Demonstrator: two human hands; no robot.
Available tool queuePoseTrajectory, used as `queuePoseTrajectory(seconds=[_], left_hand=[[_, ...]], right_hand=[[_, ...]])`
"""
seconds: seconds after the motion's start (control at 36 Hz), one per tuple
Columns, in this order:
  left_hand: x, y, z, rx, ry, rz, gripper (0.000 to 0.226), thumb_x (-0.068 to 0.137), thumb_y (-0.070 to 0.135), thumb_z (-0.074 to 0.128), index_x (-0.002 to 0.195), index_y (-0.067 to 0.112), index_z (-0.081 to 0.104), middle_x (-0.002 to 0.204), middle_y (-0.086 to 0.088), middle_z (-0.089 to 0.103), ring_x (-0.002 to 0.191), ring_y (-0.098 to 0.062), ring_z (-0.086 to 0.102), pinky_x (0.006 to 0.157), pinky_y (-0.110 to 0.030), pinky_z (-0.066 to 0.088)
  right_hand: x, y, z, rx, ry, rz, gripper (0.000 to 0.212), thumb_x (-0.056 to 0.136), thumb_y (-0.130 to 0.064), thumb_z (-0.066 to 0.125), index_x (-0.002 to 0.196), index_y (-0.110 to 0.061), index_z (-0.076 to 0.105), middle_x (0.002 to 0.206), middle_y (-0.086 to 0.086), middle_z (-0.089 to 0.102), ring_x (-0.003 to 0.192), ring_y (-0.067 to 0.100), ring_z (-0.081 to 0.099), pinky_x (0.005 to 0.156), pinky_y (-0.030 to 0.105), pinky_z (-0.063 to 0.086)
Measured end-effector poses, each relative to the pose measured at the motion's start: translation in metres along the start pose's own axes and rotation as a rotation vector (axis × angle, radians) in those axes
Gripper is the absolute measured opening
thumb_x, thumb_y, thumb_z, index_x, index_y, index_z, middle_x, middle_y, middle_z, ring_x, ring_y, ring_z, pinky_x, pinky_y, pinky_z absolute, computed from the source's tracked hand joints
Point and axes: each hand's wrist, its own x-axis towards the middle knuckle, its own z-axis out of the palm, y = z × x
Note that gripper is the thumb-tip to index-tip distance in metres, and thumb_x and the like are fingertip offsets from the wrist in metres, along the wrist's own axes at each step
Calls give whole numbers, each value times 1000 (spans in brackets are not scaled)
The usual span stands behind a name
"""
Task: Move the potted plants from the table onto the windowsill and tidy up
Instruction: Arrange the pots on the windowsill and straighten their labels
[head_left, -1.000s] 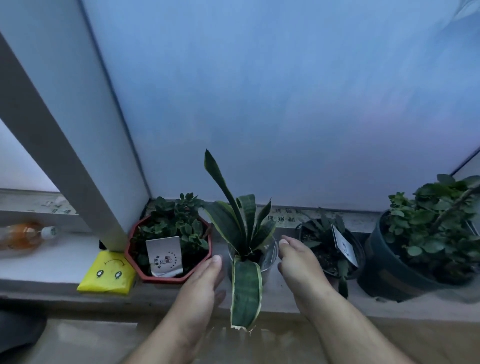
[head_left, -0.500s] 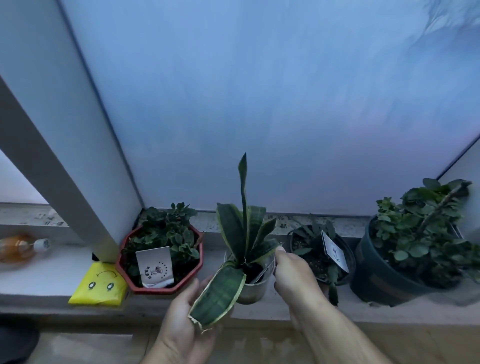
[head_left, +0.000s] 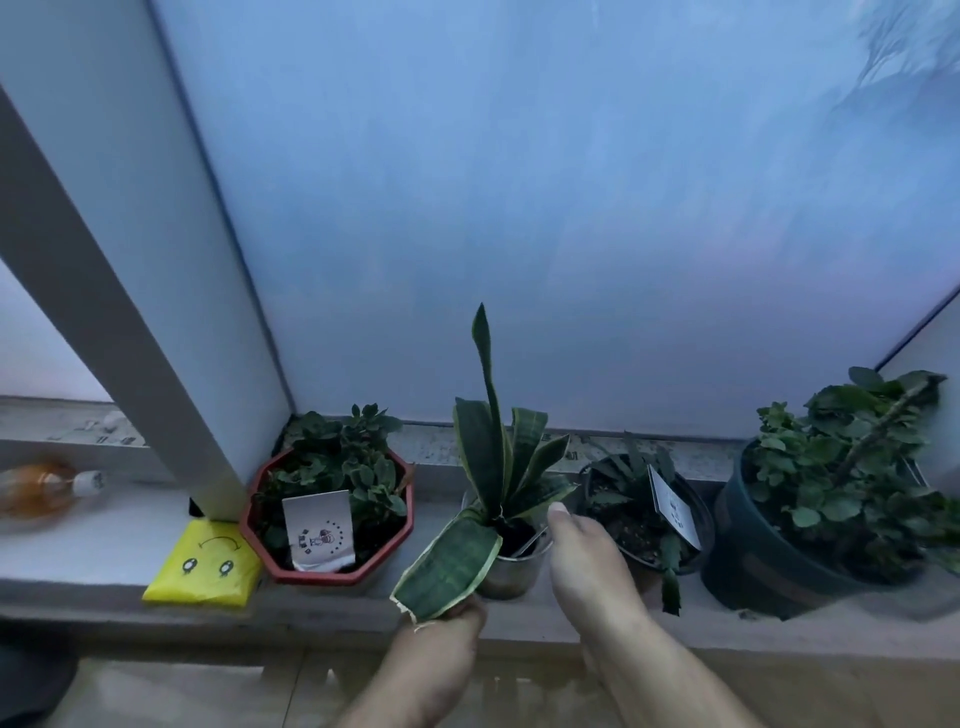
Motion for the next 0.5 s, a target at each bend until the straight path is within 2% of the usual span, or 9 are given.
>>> queuePoseTrajectory(seconds=[0.06, 0.11, 0.19, 0.25, 0.28, 0.33, 0.42, 0.44, 0.5], left_hand=[[9, 1, -8, -8, 69, 39, 21, 91, 14, 66, 74, 21, 56, 75, 8, 55, 66, 1, 43, 48, -9, 38], [3, -2, -3, 83, -12, 94, 27, 91, 14, 66, 70, 23, 54, 72, 13, 52, 65, 5, 42, 49, -1, 37], [7, -5, -3, 67, -25, 120, 15, 94, 21, 64, 79, 21, 63, 81, 16, 59, 84, -4, 55, 58, 3, 36], [14, -8, -4, 98, -53, 89, 6, 95, 22, 61, 98, 22, 67, 95, 21, 64, 103, -4, 57, 81, -8, 40], [14, -8, -4, 62, -83, 99, 11, 95, 19, 61, 102, 22, 69, 97, 27, 68, 105, -1, 59, 90, -17, 40], [14, -3, -3, -19, -148, 68, 18, 95, 11, 61, 106, 23, 69, 99, 29, 71, 102, 7, 59, 93, -24, 42], [19, -3, -3, -51, -190, 67, 32, 93, 2, 58, 120, 17, 65, 119, 10, 72, 112, 1, 62, 100, -21, 43], [19, -3, -1, -44, -169, 67, 32, 93, 3, 59, 122, 16, 64, 122, 7, 71, 116, -3, 62, 104, -23, 42], [18, -4, 0, -43, -92, 72, 27, 93, 8, 60, 119, 16, 64, 120, 6, 70, 115, -6, 61, 100, -24, 41]], right_hand=[[2, -1, 1, 84, 0, 9, 40, 105, -43, 38, 131, -21, 59, 113, -7, 55, 107, 14, 48, 94, 34, 37], [2, -2, 2, 133, -16, 39, 44, 107, -39, 37, 140, -17, 54, 112, -9, 50, 108, 11, 43, 96, 32, 35], [0, -2, 3, 115, -13, 49, 35, 107, -38, 36, 120, -17, 62, 93, -11, 51, 93, 10, 46, 94, 32, 36], [1, 0, 4, 82, 4, 34, 30, 106, -41, 36, 98, -22, 59, 91, -8, 53, 84, 7, 48, 91, 34, 37], [2, 2, 5, 65, 16, 32, 29, 106, -43, 36, 98, -24, 57, 95, -5, 55, 87, 9, 50, 90, 34, 38], [1, 7, 6, 7, 37, 41, 40, 104, -49, 34, 106, -15, 57, 99, -1, 55, 93, 18, 52, 84, 36, 39], [1, 12, 5, -55, 64, 73, 55, 100, -56, 33, 108, -7, 59, 91, 2, 57, 86, 23, 54, 71, 37, 38], [0, 11, 4, -59, 75, 78, 55, 100, -56, 34, 110, -7, 58, 94, 3, 58, 88, 24, 54, 72, 37, 38], [0, 8, 3, -59, 85, 72, 58, 101, -55, 35, 129, -8, 54, 117, 7, 60, 101, 24, 52, 82, 38, 38]])
